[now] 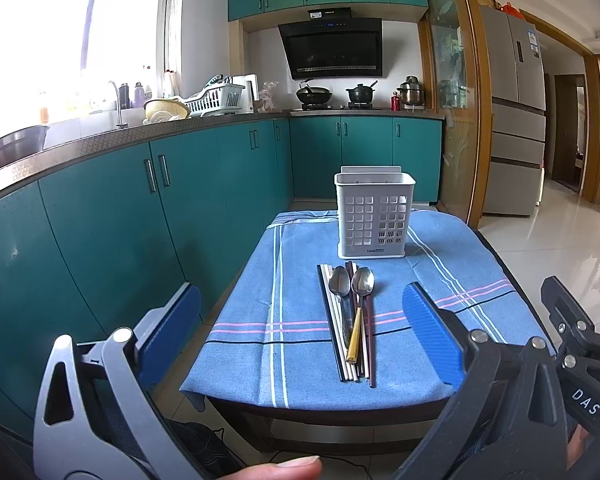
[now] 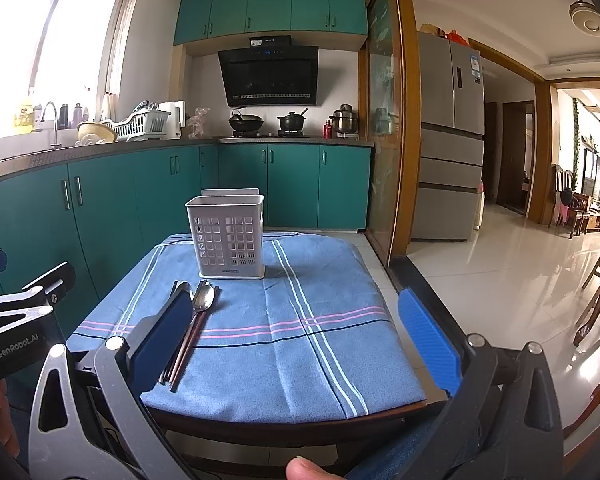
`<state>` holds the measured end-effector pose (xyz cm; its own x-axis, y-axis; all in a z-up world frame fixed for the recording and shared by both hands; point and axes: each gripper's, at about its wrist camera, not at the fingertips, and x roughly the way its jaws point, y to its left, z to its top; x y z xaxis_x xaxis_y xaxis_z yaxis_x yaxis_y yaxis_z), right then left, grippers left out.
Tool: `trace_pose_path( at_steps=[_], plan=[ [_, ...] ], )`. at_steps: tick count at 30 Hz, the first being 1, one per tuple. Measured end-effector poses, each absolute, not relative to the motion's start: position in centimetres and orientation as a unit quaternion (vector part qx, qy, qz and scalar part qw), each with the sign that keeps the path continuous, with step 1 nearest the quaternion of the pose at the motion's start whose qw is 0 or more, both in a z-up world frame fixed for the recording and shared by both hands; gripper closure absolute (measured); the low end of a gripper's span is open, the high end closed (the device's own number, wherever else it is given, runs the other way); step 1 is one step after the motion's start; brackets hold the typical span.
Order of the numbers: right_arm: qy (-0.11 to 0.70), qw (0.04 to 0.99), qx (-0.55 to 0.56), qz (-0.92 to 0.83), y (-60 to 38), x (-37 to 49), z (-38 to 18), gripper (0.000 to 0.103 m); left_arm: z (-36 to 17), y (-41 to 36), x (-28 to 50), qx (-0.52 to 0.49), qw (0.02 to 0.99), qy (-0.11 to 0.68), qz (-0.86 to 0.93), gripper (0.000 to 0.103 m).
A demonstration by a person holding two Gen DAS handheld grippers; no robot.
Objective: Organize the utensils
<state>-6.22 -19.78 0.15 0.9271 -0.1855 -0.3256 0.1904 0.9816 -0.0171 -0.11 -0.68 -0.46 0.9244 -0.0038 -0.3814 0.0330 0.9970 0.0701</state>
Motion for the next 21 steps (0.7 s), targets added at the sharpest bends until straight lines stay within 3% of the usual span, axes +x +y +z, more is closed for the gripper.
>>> trace_pose_path(
  at_steps=[21],
  plan=[
    [0.158, 0.983, 0.005, -0.098, -19.5, -6.7, 1.0, 0.003, -0.3, -1.0, 0.0, 0.038, 0.98, 0.195, -0.013, 0.003]
  ],
)
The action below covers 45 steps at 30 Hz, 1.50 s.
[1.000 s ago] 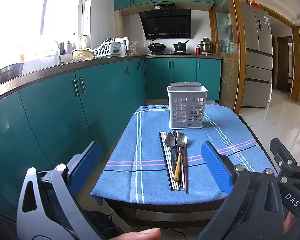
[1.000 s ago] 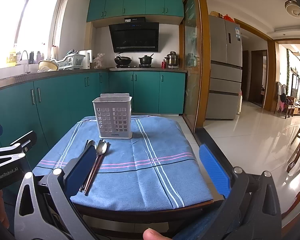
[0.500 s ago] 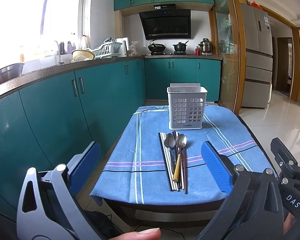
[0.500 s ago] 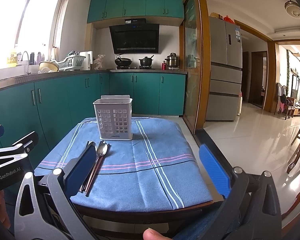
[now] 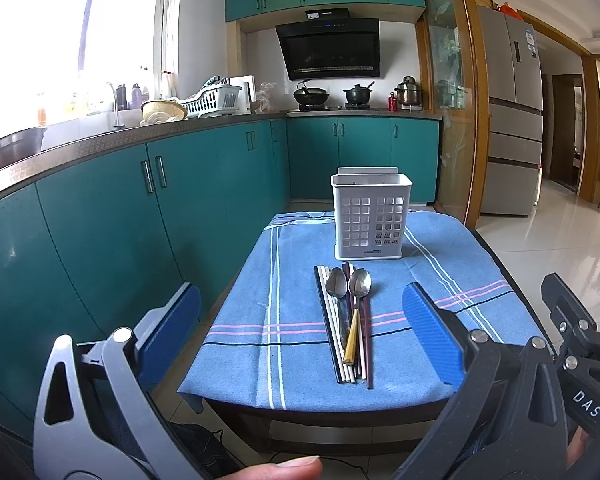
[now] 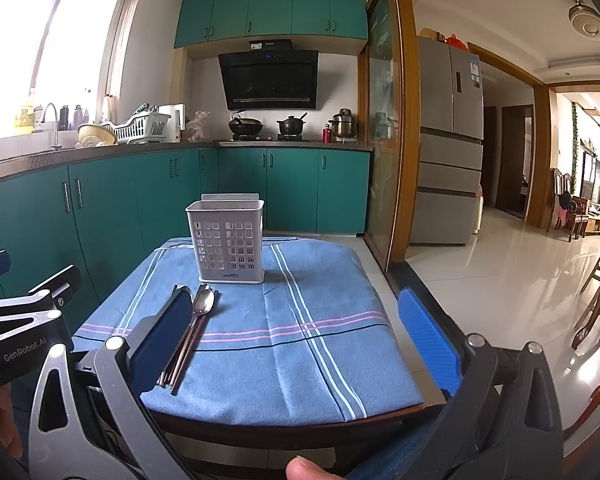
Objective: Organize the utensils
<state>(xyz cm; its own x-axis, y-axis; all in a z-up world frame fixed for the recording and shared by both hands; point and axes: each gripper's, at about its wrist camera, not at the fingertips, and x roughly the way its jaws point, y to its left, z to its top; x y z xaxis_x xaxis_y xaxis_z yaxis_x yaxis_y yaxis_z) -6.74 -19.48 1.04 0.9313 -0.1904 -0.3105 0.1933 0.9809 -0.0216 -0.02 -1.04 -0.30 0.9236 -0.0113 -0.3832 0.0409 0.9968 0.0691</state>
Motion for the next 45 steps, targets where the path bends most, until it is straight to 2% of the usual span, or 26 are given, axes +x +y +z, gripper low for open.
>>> trace_pose_path(
  at_steps=[45],
  plan=[
    [0.171, 0.977, -0.01, -0.124, -19.1, -6.3, 0.0, 0.003, -1.0, -0.2, 0.8, 0.013, 0.978, 0.196, -0.076, 0.003]
  ],
)
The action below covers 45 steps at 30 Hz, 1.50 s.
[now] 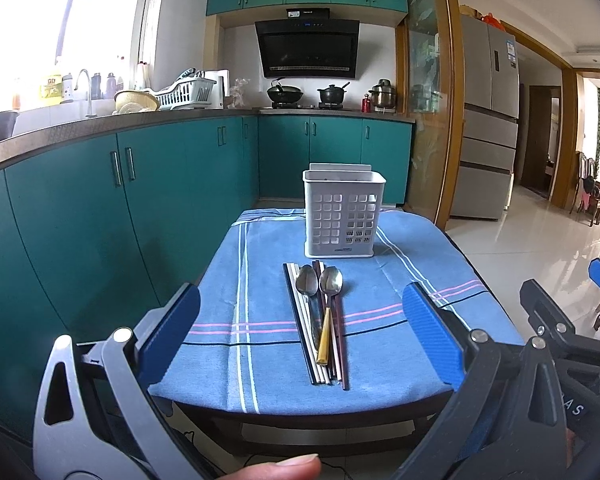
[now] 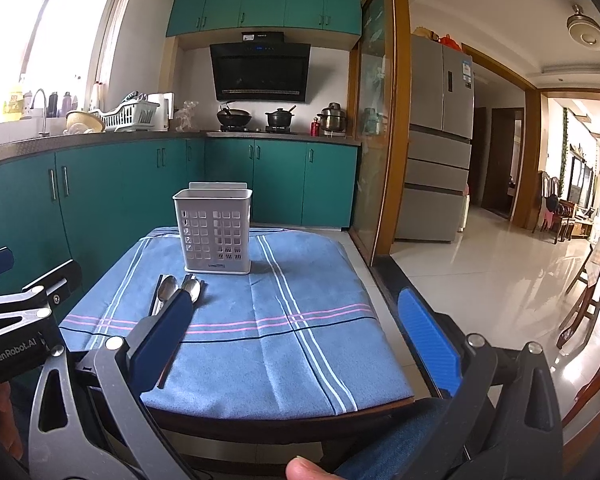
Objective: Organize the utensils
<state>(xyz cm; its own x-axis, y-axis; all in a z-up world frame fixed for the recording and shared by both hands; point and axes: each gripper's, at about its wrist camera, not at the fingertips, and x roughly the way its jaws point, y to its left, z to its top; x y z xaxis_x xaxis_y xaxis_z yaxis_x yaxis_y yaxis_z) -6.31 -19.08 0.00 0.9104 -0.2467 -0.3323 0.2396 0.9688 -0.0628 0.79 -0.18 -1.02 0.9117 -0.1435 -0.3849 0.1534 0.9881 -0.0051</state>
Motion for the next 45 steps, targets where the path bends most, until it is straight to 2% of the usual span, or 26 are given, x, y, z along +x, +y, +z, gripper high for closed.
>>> trace_pose_path(
  at_steps=[15, 22, 26, 27, 28, 29, 30, 31, 32, 33, 36, 39, 41, 44, 45],
  plan=[
    [0.188, 0.974, -0.021, -0.12, -18.4, -5.0, -0.4, 0.003, -1.6, 0.0, 1.8, 0.016, 0.977, 0.201, -0.068, 0.003],
    [0.239, 0.959, -0.065, -0.135, -19.2, -1.2, -2.6, 0.003, -3.8, 1.9, 5.7, 0.02, 0.971, 0.236, -0.023, 0.003],
    [0.301, 0.945, -0.026, -0.126, -21.9, 2.6, -4.5, 0.003, -5.5, 3.3, 10.7, 0.024, 0.965, 0.261, -0.007, 0.004],
    [0.314, 0.942, -0.012, -0.114, -22.2, 3.4, -4.9, 0.005, -5.8, 3.5, 12.0, 0.025, 0.963, 0.27, -0.008, 0.009],
    [0.331, 0.939, 0.008, -0.094, -22.6, 4.7, -5.5, 0.007, -6.3, 3.7, 13.8, 0.024, 0.958, 0.285, -0.013, 0.019],
    [0.346, 0.935, 0.022, -0.077, -22.8, 6.0, -6.0, 0.016, -6.7, 3.7, 15.4, 0.022, 0.954, 0.298, -0.022, 0.026],
    [0.355, 0.932, 0.026, -0.068, -22.7, 6.9, -6.4, 0.024, -7.1, 3.7, 17.2, 0.02, 0.948, 0.316, -0.034, 0.041],
    [0.367, 0.928, 0.028, -0.062, -22.4, 8.2, -7.0, 0.028, -7.7, 3.5, 19.5, 0.022, 0.94, 0.337, -0.05, 0.06],
    [0.384, 0.921, 0.03, -0.056, -22.1, 9.7, -7.6, 0.037, -8.3, 3.0, 21.3, 0.025, 0.932, 0.356, -0.062, 0.066],
    [0.397, 0.916, 0.035, -0.048, -21.8, 10.6, -8.1, 0.045, -8.9, 2.5, 23.2, 0.028, 0.924, 0.375, -0.075, 0.069],
    [0.428, 0.901, 0.062, -0.014, -20.9, 14.3, -9.5, 0.054, -10.8, 0.8, 27.9, 0.036, 0.9, 0.412, -0.136, 0.069],
    [0.435, 0.898, 0.068, 0.0, -20.1, 17.4, -9.9, 0.055, -11.5, -0.3, 29.8, 0.034, 0.884, 0.428, -0.187, 0.069],
    [0.439, 0.896, 0.063, 0.017, -19.5, 19.4, -10.1, 0.055, -11.7, -0.7, 30.4, 0.037, 0.875, 0.431, -0.218, 0.063],
    [0.446, 0.891, 0.056, 0.059, -18.2, 21.5, -10.2, 0.055, -12.7, -1.3, 31.0, 0.031, 0.86, 0.443, -0.253, 0.064],
    [0.447, 0.891, 0.047, 0.066, -17.9, 22.0, -10.2, 0.055, -13.1, -1.4, 31.3, 0.031, 0.857, 0.446, -0.256, 0.067]
  ],
)
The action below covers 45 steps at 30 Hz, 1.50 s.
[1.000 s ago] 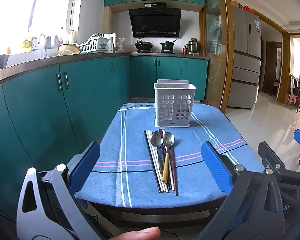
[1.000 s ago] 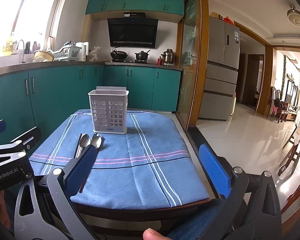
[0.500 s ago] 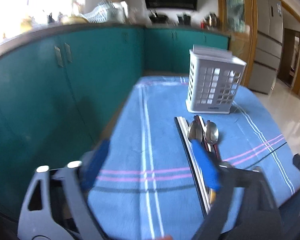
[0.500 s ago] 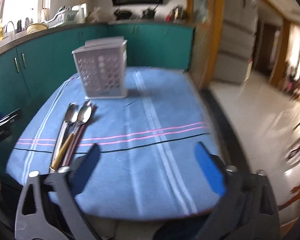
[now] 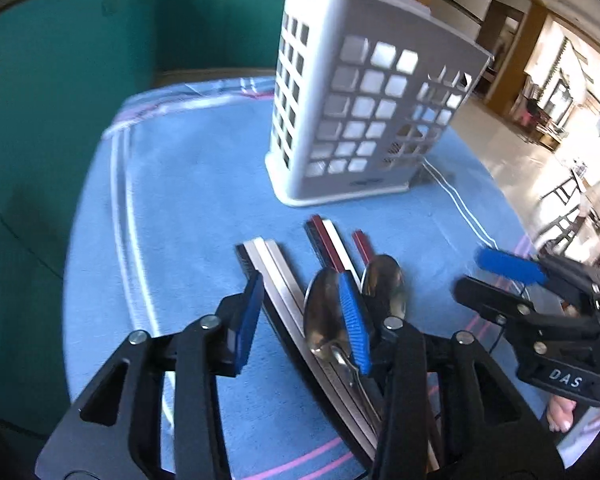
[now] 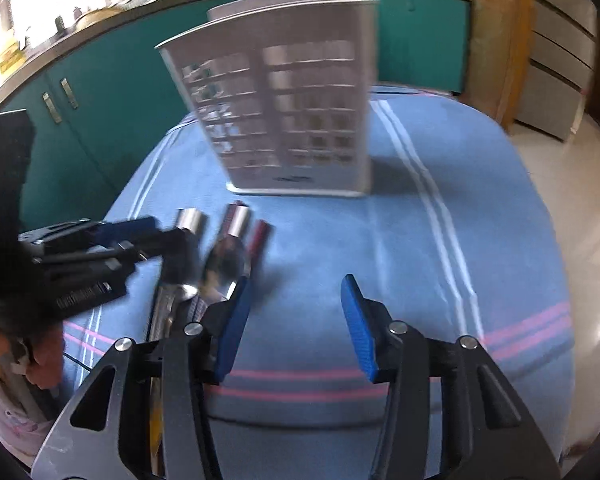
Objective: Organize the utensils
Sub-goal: 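Lower the left tool onto the metal spoons and close it, then lift the spoons with the left tool and release them into the white holder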
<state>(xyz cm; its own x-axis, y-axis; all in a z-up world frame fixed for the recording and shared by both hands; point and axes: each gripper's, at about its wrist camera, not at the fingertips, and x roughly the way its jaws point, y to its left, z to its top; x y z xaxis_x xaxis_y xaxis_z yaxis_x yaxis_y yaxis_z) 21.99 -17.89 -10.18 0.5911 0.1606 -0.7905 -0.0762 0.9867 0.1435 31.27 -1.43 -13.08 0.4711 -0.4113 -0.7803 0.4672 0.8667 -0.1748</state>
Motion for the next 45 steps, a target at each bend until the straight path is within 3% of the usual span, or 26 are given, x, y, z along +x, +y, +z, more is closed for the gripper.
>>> trace_pose_path(
  at_steps=[6, 12, 15, 16, 17, 18, 20, 22, 30, 34, 40, 45],
  plan=[
    [0.459, 0.874, 0.049, 0.155, -18.1, 24.3, -10.4, 0.055, -13.8, -1.1, 32.0, -0.009, 0.836, 0.46, -0.298, 0.092],
    [0.477, 0.837, 0.08, 0.257, -18.9, 26.8, -11.3, 0.058, -14.1, -1.3, 31.8, -0.022, 0.826, 0.458, -0.328, 0.092],
    [0.49, 0.819, 0.088, 0.284, -19.0, 27.7, -12.1, 0.06, -14.0, -1.2, 32.2, -0.027, 0.826, 0.458, -0.328, 0.08],
    [0.493, 0.815, 0.091, 0.292, -19.1, 27.8, -12.3, 0.062, -14.0, -1.0, 32.2, -0.03, 0.825, 0.46, -0.327, 0.076],
    [0.494, 0.812, 0.095, 0.297, -19.2, 27.8, -12.3, 0.07, -14.2, -1.1, 32.4, -0.031, 0.823, 0.463, -0.328, 0.075],
    [0.496, 0.807, 0.104, 0.304, -19.4, 27.8, -12.6, 0.084, -14.5, -1.3, 32.7, -0.032, 0.82, 0.467, -0.33, 0.075],
    [0.496, 0.799, 0.122, 0.317, -19.8, 27.9, -12.8, 0.097, -14.7, -1.5, 32.9, -0.033, 0.817, 0.47, -0.333, 0.078],
    [0.492, 0.796, 0.136, 0.325, -20.1, 27.5, -12.7, 0.099, -14.8, -1.5, 33.0, -0.04, 0.813, 0.472, -0.338, 0.096],
    [0.455, 0.844, 0.102, 0.264, -21.1, 24.8, -8.7, 0.1, -13.7, -0.6, 32.2, -0.06, 0.826, 0.45, -0.333, 0.102],
    [0.418, 0.886, 0.056, 0.193, -22.2, 22.5, -5.2, 0.1, -10.7, -0.1, 30.3, -0.043, 0.866, 0.404, -0.291, 0.102],
    [0.312, 0.947, -0.041, 0.071, -23.6, 20.2, 1.6, 0.1, -1.1, 0.5, 27.3, -0.011, 0.953, 0.249, -0.171, 0.102],
    [0.219, 0.974, -0.04, 0.027, -24.5, 20.1, 7.0, 0.1, 5.5, 0.4, 28.2, -0.039, 0.981, 0.162, -0.097, 0.102]
  ],
)
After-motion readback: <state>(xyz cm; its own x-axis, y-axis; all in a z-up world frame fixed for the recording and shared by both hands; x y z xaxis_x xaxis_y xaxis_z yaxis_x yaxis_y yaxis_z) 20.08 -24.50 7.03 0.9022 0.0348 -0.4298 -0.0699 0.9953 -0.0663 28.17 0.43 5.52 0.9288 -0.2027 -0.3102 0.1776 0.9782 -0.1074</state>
